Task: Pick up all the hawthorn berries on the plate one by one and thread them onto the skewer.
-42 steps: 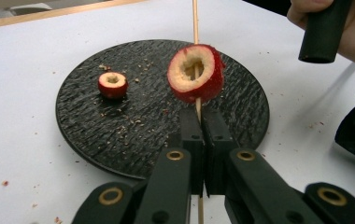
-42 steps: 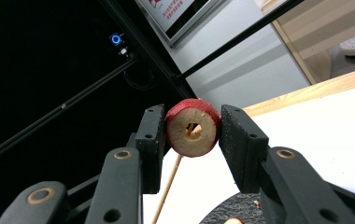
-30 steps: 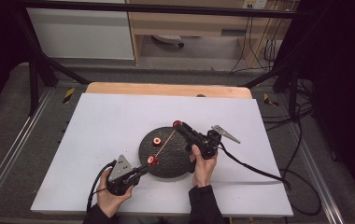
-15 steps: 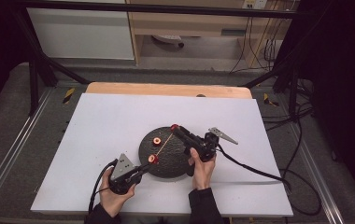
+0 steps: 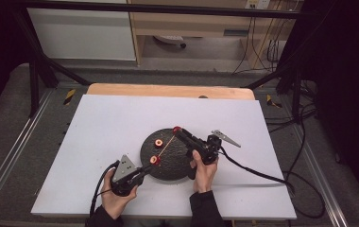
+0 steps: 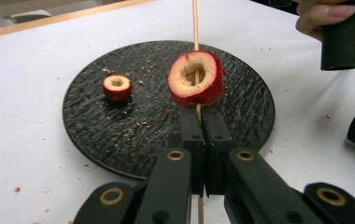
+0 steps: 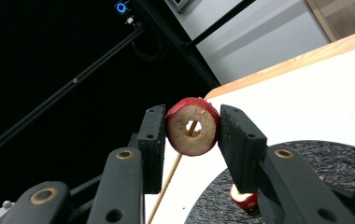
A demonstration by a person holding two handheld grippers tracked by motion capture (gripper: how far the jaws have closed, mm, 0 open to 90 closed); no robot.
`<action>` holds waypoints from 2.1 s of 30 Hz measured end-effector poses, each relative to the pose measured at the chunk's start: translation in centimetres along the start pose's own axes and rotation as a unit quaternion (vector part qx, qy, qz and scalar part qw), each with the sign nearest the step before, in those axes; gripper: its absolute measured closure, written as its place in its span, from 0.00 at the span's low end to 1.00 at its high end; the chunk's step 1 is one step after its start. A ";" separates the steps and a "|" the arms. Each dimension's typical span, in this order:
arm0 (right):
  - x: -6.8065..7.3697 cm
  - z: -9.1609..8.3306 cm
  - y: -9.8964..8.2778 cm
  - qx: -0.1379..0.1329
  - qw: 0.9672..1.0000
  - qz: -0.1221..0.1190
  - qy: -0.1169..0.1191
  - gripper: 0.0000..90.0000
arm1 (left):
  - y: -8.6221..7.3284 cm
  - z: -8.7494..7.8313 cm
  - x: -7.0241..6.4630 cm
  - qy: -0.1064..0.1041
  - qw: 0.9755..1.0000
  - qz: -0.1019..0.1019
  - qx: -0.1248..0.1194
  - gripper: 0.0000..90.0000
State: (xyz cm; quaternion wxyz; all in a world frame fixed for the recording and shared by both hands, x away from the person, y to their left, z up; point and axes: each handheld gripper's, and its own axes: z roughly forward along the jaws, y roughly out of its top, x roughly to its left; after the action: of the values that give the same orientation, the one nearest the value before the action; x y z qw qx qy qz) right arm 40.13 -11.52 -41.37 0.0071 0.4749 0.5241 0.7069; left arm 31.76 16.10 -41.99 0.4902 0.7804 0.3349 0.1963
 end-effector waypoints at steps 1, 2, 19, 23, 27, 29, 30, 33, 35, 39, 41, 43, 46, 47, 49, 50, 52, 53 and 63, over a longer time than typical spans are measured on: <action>0.0 0.0 0.0 -0.002 1.000 0.001 0.001 0.70 | 0.0 -0.1 0.0 0.003 1.000 0.002 -0.003 0.98; 0.0 0.0 -0.1 -0.002 1.000 0.004 0.001 0.70 | 0.0 -0.2 -0.1 0.006 1.000 0.002 -0.002 0.99; -0.2 -0.3 -0.9 -0.006 0.999 0.049 0.018 0.70 | 0.2 0.6 -1.7 0.036 0.999 0.004 -0.019 0.99; 0.0 -0.2 -1.6 0.008 0.999 0.040 0.020 0.70 | 1.0 1.2 -1.8 0.034 0.999 -0.006 -0.015 0.99; 0.1 -0.4 -1.9 0.011 1.000 0.024 0.015 0.70 | 1.5 1.9 -1.5 0.021 1.000 -0.018 -0.014 0.98; 0.2 -0.5 -2.1 0.020 0.999 0.025 0.017 0.70 | 1.8 2.2 -1.4 0.018 1.000 -0.019 -0.015 0.98; 0.1 -0.5 -2.3 0.021 0.999 0.019 0.018 0.70 | 2.0 2.4 -1.3 0.018 1.000 -0.018 -0.014 0.98; 0.2 -0.6 -2.6 0.033 0.999 0.018 0.021 0.69 | 2.3 2.9 -1.3 0.014 1.000 -0.016 -0.015 0.98; 0.3 -0.8 -2.7 0.038 0.999 0.015 0.019 0.69 | 2.3 3.0 -1.3 0.011 1.000 -0.014 -0.015 0.98; 0.3 -0.9 -2.5 0.042 0.999 0.002 0.014 0.64 | 2.2 2.7 -1.1 0.006 1.000 -0.011 -0.016 0.98; 0.4 -1.1 -2.2 0.041 0.999 -0.007 0.008 0.57 | 2.0 2.2 -0.8 0.003 1.000 -0.007 -0.015 0.98; 0.4 -1.3 -1.9 0.045 0.999 -0.025 -0.004 0.51 | 1.7 1.6 -0.4 0.001 1.000 -0.005 -0.014 0.98; 0.2 -1.8 -1.4 0.053 0.997 -0.046 -0.020 0.42 | 0.9 0.6 0.3 0.000 1.000 -0.009 -0.006 0.98; 0.1 -1.9 -1.3 0.058 0.997 -0.051 -0.023 0.38 | 0.7 0.2 0.6 0.000 1.000 -0.011 -0.003 0.98; -0.2 -2.1 -1.2 0.070 0.995 -0.068 -0.031 0.31 | 0.2 -0.5 1.2 0.000 1.000 -0.015 -0.001 0.98; -0.3 -2.1 -1.1 0.079 0.993 -0.076 -0.034 0.28 | 0.0 -0.8 1.5 0.000 1.000 -0.016 0.000 0.98; -0.5 -2.2 -1.0 0.100 0.990 -0.093 -0.041 0.22 | -0.4 -1.5 2.1 -0.002 1.000 -0.019 0.004 0.98; -0.6 -2.2 -1.0 0.110 0.988 -0.102 -0.043 0.19 | -0.5 -1.8 2.4 -0.003 1.000 -0.023 0.008 0.98; -1.2 -2.2 -0.5 0.202 0.966 -0.146 -0.072 0.06 | -2.6 -4.2 5.2 -0.008 0.999 -0.032 0.022 0.98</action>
State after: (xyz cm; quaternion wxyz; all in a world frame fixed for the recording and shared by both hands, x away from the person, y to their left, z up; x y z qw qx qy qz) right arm 38.99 -13.51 -42.55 0.0517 0.4343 0.7178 0.5417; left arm 31.87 23.22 -42.55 0.4814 0.7815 0.3599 0.1670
